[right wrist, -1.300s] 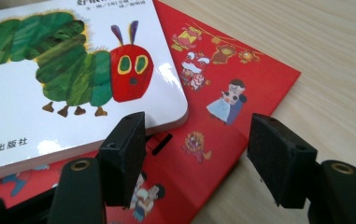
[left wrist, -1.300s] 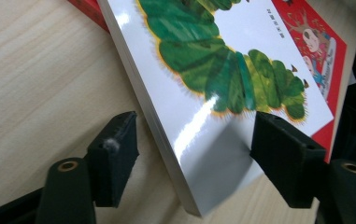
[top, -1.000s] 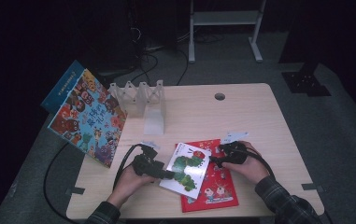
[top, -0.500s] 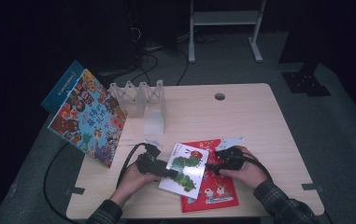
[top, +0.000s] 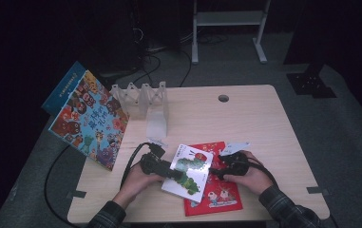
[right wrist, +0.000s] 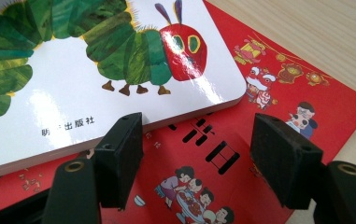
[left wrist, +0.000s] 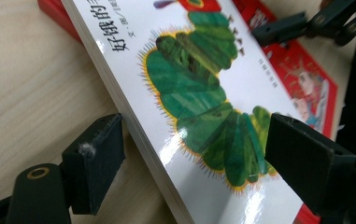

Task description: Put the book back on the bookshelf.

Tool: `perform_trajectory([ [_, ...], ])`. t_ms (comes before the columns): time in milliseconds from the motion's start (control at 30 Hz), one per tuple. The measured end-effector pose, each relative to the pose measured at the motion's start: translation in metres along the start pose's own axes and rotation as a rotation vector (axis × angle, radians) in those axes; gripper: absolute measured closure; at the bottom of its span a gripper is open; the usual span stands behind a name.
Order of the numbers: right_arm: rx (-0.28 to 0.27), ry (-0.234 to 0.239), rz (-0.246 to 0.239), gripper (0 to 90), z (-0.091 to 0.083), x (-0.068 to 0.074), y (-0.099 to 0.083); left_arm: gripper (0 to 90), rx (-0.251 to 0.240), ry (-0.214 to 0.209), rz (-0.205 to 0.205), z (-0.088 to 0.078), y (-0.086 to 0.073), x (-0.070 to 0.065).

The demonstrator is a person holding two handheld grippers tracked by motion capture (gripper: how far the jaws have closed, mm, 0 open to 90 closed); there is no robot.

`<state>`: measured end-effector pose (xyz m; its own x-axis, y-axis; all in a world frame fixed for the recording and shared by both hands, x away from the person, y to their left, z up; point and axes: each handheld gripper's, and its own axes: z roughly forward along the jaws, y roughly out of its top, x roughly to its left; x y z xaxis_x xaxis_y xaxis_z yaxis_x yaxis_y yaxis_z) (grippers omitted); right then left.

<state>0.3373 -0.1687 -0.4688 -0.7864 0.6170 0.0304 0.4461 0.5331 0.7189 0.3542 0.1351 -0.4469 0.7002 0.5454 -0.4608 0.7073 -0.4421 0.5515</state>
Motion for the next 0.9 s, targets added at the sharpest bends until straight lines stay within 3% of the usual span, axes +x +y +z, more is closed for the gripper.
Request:
perform_trajectory([
  [300,0.002,0.004,0.007,33.1,0.0,-0.001,0.0,18.3,-0.057,-0.026,-0.005,-0.007,0.002,-0.004],
  [567,0.004,0.004,0.007,33.0,0.0,-0.001,0.0,17.6,-0.097,-0.01,0.015,-0.01,0.007,-0.011],
  [800,-0.001,0.003,0.011,32.6,0.0,-0.001,0.0,17.7,-0.093,-0.006,0.01,-0.008,0.008,-0.007],
  [833,-0.003,0.003,0.012,32.3,0.0,0.0,0.0,17.8,-0.085,-0.034,0.008,-0.006,0.008,-0.004],
  [867,-0.006,0.003,0.013,31.5,0.001,0.0,0.0,24.1,-0.103,-0.111,-0.021,-0.004,0.007,-0.001],
  [900,-0.005,-0.002,0.005,31.1,0.001,0.001,0.0,24.1,-0.107,-0.139,-0.039,-0.002,0.007,0.0],
])
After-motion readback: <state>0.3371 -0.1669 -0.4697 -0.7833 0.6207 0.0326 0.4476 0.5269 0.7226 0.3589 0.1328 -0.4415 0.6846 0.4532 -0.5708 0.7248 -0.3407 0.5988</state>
